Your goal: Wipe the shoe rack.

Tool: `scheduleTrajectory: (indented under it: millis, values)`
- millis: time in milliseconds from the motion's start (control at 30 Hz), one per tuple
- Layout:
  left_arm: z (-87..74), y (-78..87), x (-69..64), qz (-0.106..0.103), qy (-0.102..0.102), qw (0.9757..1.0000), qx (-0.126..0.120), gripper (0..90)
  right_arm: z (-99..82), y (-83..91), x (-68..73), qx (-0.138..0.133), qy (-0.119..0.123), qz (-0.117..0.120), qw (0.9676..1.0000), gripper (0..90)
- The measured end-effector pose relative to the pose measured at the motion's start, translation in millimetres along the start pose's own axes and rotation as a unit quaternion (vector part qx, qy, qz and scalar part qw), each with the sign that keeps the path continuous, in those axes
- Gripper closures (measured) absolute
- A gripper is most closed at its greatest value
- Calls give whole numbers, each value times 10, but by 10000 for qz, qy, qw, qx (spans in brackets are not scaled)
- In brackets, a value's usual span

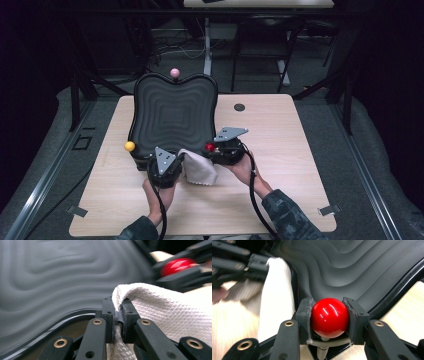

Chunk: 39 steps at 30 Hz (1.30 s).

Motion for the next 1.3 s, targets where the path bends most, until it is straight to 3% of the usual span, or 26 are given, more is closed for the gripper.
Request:
scheduleTrajectory:
  millis: [133, 400, 600, 833, 867, 900, 1033, 1300]
  values:
    - [-31, -31, 232, 224, 77, 9997, 85, 837, -2, 4, -1, 27, 5, -7, 10000, 605]
    - [-25, 17, 463, 429, 21, 9990, 129, 837, 1, -3, 3, 19, 17, -20, 10000, 605]
    - [-35, 121, 733, 657, 85, 9977, 145, 836, -1, 0, 1, 48, 31, -21, 10000, 605]
    - [-139, 234, 1138, 1139, 136, 9931, 255, 836, -1, 0, 2, 46, 27, -24, 10000, 605]
    - [-149, 239, 1183, 1135, 153, 9931, 232, 837, -1, 0, 2, 47, 30, -28, 10000, 605]
    - [-156, 250, 1223, 1242, 75, 9919, 264, 836, 2, -6, 5, 22, 35, -11, 10000, 605]
    - [-158, 256, 1261, 1252, -40, 9918, 268, 835, 3, -10, 8, 38, 36, -30, 10000, 604]
    - [-148, 223, 1155, 1101, 23, 9936, 252, 836, 4, -12, 7, 23, 49, 3, 10000, 604]
Point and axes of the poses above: each handheld gripper's, and its own axes: y roughly backward along the jaws, z roughly out of its top, x roughly to its left, the point moved 8 cm from there along -y, roughly forward along the jaws, and after that the axes turned 9 degrees about z, right-handed, at the moved point
